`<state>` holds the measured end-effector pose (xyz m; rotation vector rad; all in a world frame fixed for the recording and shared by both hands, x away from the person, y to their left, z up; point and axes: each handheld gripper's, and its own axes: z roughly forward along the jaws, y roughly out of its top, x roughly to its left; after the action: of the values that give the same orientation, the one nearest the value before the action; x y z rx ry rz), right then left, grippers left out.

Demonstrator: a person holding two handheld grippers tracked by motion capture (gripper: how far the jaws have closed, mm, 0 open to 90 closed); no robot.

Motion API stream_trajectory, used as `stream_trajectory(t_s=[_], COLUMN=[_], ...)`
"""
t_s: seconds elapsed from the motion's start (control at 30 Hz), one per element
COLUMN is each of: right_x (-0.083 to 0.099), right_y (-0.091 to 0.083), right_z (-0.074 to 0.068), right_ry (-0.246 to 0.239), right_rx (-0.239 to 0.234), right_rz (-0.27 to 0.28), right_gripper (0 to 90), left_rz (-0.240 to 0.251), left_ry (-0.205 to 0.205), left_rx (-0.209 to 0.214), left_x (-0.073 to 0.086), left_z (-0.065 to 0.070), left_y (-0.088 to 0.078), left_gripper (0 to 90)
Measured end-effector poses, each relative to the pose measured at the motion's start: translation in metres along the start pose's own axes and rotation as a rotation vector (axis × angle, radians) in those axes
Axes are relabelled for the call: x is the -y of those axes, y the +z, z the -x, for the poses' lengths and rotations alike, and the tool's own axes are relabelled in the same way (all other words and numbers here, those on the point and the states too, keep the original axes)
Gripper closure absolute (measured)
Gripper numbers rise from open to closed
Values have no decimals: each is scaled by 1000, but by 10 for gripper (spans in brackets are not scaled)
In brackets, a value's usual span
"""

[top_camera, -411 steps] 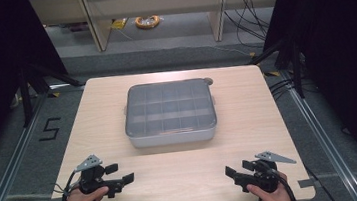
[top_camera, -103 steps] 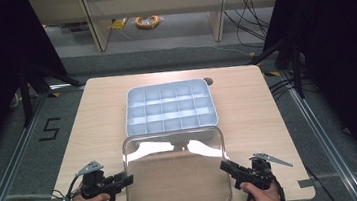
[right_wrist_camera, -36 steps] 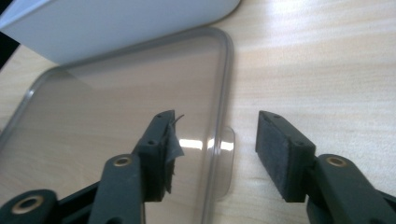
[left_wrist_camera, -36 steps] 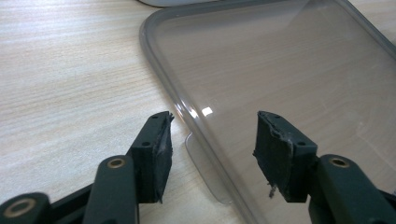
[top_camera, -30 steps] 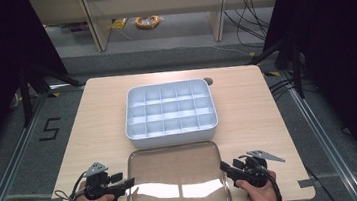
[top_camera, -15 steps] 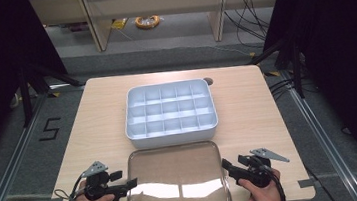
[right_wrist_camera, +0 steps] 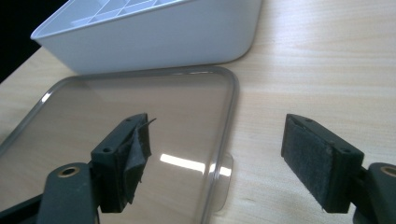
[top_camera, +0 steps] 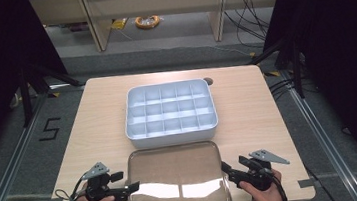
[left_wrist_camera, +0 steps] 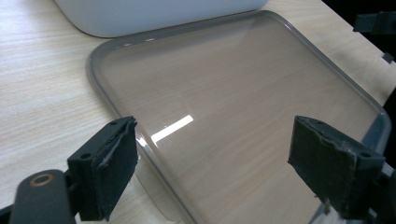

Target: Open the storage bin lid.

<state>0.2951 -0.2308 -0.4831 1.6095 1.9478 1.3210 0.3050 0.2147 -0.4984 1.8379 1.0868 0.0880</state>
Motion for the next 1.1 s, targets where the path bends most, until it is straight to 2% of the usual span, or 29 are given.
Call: stream_trajectory(t_s=[0.03,0.07,0.1,0.13,0.17,0.2,0.3,0.33,0.43,0.47,0.5,0.57,0.6,0.63,0.67,0.7,0.73,0.77,0.83,0.87,0.9,0.97,1.0,1.03,1.07,1.1], right_x=[1,1,1,2,2,5,8,10,14,16,16,19,20,20,21,22,24,24,26,29,30,31,33,34,35,35], right_y=[-2,-4,-4,-6,-7,-9,-12,-15,-18,-19,-20,-20,-21,-23,-22,-22,-23,-23,-23,-24,-26,-26,-30,-31,-30,-31], right_z=[-5,-3,-3,-8,-5,-6,-8,-8,-9,-8,-9,-9,-12,-13,-10,-10,-14,-10,-10,-12,-10,-10,-10,-14,-10,-10], right_ry=[12,-29,-29,0,-50,-66,-64,-70,-55,-67,-60,-55,-22,-12,-51,-52,-4,-57,-57,-19,-49,-45,-46,5,-35,-27], right_rx=[4,3,3,2,1,3,-1,2,-12,1,-3,-14,-17,-10,-16,-23,-28,-19,-21,-24,-19,-20,-14,-27,-34,-34], right_rz=[-10,-9,-9,-17,-11,3,0,-13,-17,-20,-35,-32,-49,-62,-55,-47,-60,-51,-49,-62,-58,-47,-66,-65,-49,-60], right_gripper=[244,243,243,241,239,238,238,238,238,238,238,238,238,238,238,238,238,238,238,239,239,239,240,240,240,240], left_rz=[-1,-5,-5,3,-3,1,-5,-13,-18,-6,-20,-14,-14,-19,-17,-20,-20,-21,-16,-15,-15,-11,-12,-13,-17,-16], left_ry=[16,27,27,25,38,46,47,54,45,37,48,44,44,35,37,35,35,37,25,27,27,18,24,20,26,38], left_rx=[0,0,0,1,2,7,4,17,13,8,10,1,1,9,4,16,16,18,21,26,26,29,27,26,25,31], left_x=[0,0,0,0,0,2,4,6,10,11,11,14,14,16,17,18,18,19,20,23,23,24,26,27,27,27], left_z=[0,0,0,1,1,3,5,7,9,11,11,12,12,15,15,16,16,16,18,20,20,22,23,24,25,24], left_y=[-1,-1,-1,-1,-2,-3,-5,-7,-9,-9,-10,-12,-12,-13,-13,-14,-14,-15,-15,-17,-17,-18,-19,-20,-20,-20], left_gripper=[148,148,148,148,148,148,148,148,149,148,148,149,149,148,148,149,149,148,148,149,148,148,149,148,149,148])
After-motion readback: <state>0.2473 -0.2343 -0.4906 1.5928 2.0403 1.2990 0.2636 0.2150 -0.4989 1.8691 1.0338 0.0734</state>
